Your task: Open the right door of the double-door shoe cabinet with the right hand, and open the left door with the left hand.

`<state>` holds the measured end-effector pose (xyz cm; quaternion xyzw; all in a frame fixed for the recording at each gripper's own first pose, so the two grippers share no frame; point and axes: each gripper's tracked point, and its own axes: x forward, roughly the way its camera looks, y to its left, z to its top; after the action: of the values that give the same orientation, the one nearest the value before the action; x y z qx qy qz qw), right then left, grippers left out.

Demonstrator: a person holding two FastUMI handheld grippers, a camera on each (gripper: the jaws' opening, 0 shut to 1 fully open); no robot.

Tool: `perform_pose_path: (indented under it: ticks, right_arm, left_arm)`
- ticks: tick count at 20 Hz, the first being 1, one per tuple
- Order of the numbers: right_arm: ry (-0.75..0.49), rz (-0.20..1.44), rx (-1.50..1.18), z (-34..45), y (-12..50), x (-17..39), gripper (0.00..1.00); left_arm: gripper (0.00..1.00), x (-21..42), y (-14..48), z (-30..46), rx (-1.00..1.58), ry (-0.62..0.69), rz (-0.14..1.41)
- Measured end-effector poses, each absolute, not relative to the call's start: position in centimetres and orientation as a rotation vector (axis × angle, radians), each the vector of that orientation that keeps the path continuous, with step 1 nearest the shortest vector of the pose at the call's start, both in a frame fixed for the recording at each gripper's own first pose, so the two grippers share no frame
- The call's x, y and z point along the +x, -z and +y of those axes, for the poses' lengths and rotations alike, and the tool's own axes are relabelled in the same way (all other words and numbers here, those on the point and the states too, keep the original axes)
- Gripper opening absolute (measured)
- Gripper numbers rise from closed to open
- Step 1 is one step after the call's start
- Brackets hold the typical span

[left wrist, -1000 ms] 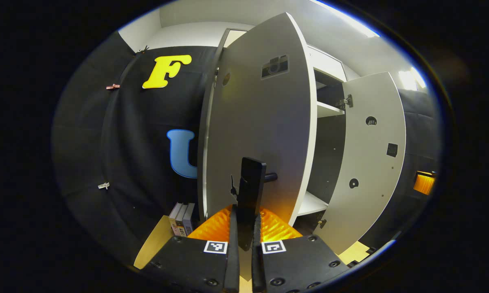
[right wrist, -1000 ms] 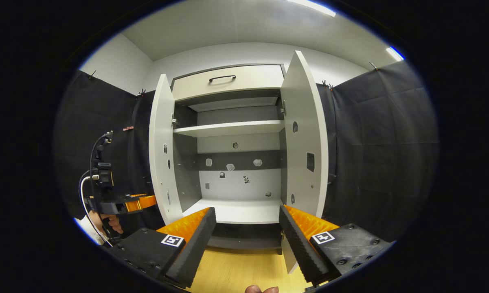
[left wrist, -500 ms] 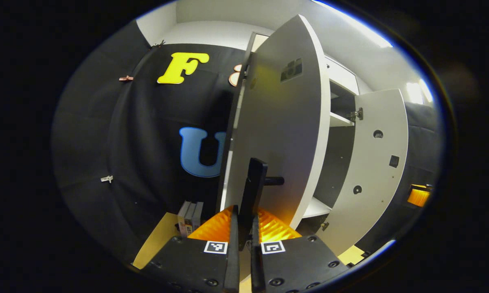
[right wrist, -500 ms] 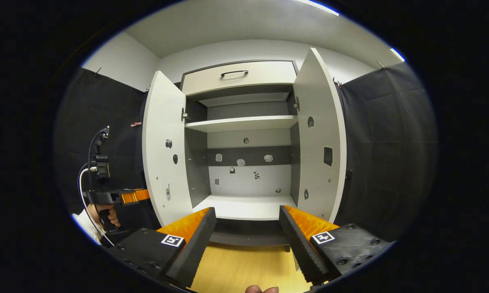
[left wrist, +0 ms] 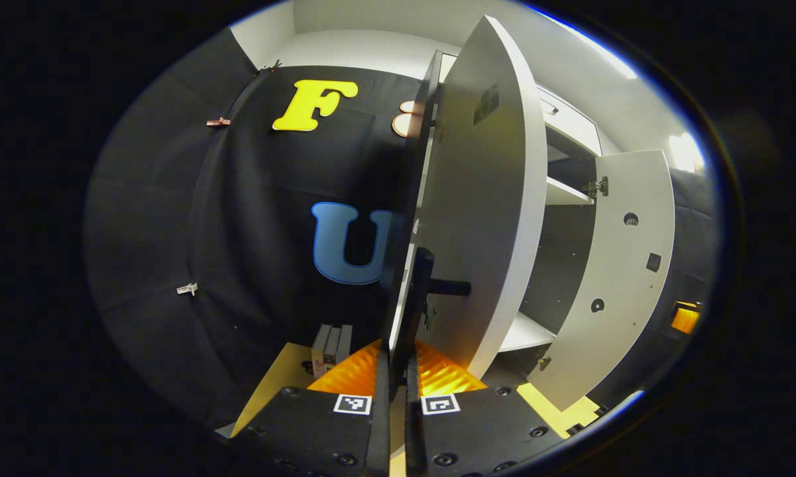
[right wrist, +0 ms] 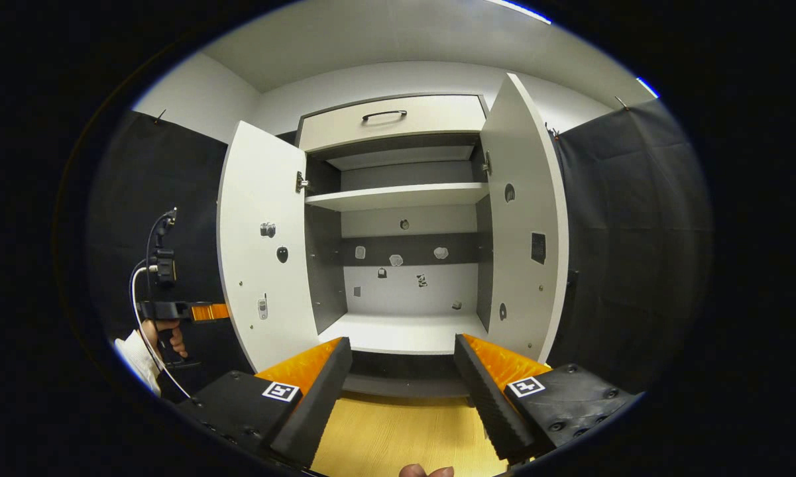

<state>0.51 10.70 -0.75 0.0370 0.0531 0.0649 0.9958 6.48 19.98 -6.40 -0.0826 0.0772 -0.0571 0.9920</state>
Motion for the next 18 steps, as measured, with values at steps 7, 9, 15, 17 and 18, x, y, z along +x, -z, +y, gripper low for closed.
perform_pose_path:
  ticks: [7,9,15,17,18]
  right_arm:
    - [-0.117,0.112,0.106,9.8,1.0,1.0,0.98]
    - [-0.104,0.112,0.113,9.2,1.0,1.3,1.00]
    - [-0.070,0.125,0.086,7.8,1.3,2.2,0.98]
    - [-0.069,0.115,0.073,7.5,1.0,2.2,0.98]
    - [-0.068,0.110,0.068,7.4,0.8,2.3,0.98]
  left_arm:
    - [0.11,4.8,5.8,20.5,-0.112,0.076,0.145]
    - [0.14,3.7,5.2,20.4,-0.093,0.061,0.131]
    - [0.12,1.3,2.8,19.4,-0.055,0.036,0.085]
    - [0.14,0.5,2.5,18.5,-0.044,0.043,0.087]
    - [0.20,0.1,2.5,18.2,-0.036,0.044,0.092]
